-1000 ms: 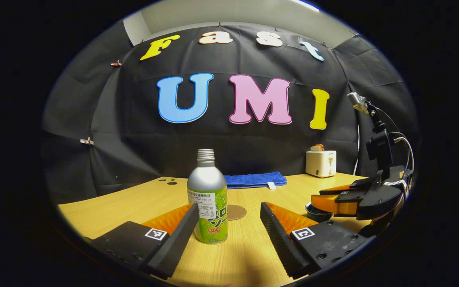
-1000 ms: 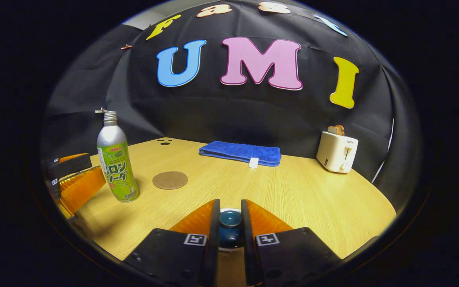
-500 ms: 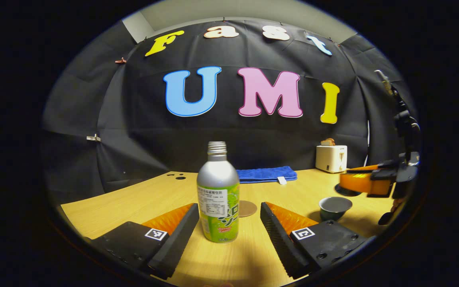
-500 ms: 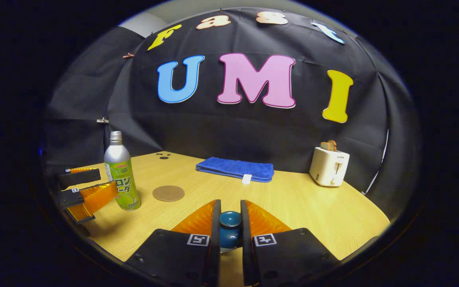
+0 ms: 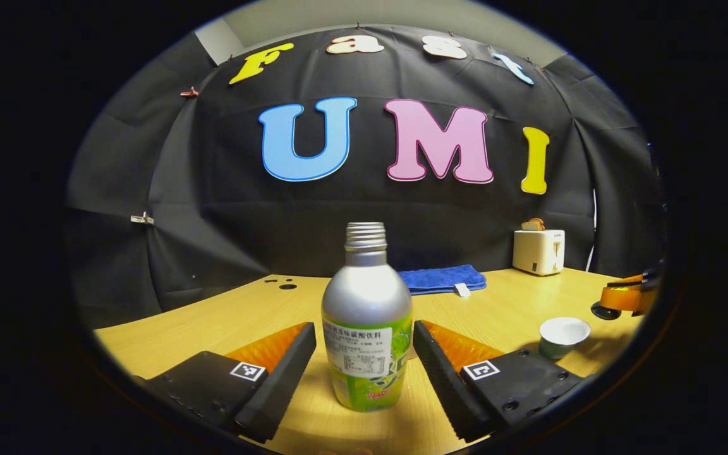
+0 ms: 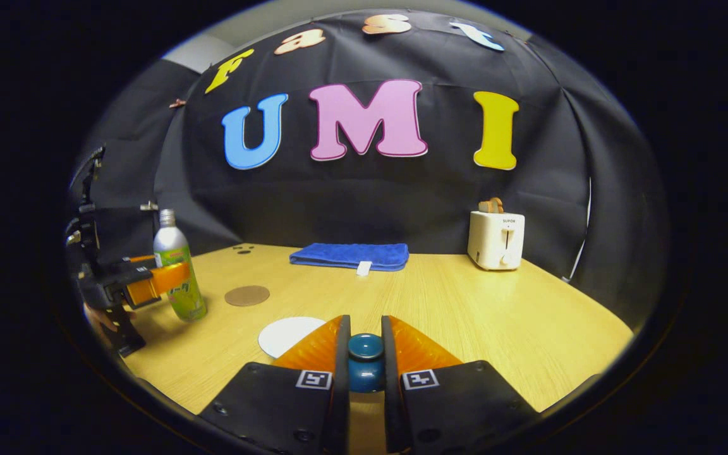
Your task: Open the teacup lid with one hand, grasp the water bottle and pour water into the teacup with the other hand; after pouring, place the water bottle on the coaster and then close the teacup lid.
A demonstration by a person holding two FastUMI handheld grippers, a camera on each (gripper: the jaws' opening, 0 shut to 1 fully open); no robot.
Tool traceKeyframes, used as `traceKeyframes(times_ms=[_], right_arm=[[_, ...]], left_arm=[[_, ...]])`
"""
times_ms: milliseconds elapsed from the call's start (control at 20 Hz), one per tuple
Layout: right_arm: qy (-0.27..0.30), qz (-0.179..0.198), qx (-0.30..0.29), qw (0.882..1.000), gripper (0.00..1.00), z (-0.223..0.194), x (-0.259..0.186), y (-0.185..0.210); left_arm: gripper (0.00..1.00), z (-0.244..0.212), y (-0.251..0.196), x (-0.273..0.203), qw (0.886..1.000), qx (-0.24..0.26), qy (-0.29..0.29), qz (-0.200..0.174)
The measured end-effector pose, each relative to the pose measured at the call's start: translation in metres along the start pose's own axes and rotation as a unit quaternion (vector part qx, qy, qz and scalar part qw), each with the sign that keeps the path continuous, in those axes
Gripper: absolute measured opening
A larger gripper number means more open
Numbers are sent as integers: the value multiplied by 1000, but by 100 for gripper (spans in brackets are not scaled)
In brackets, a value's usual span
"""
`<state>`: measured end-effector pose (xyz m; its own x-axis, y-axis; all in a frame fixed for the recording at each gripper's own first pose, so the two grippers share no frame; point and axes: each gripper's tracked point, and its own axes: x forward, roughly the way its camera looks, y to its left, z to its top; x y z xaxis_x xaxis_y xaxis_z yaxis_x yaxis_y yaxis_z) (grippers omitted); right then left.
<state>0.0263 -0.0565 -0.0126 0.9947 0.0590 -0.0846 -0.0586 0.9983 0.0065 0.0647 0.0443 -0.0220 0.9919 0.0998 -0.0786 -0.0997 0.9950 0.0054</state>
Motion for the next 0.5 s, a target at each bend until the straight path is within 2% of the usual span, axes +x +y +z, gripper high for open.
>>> traceKeyframes(times_ms=[300,450,500], right_arm=[[-38,-16,3,999,25,13,2,-20],[-43,-12,-4,999,26,13,3,-19],[-41,-9,-3,999,25,13,5,-19]], left_arm=[[97,0,-3,25,1000,0,-1,-14],[84,-2,-7,27,1000,5,1,-17],[83,-1,-10,25,1000,10,2,-24]])
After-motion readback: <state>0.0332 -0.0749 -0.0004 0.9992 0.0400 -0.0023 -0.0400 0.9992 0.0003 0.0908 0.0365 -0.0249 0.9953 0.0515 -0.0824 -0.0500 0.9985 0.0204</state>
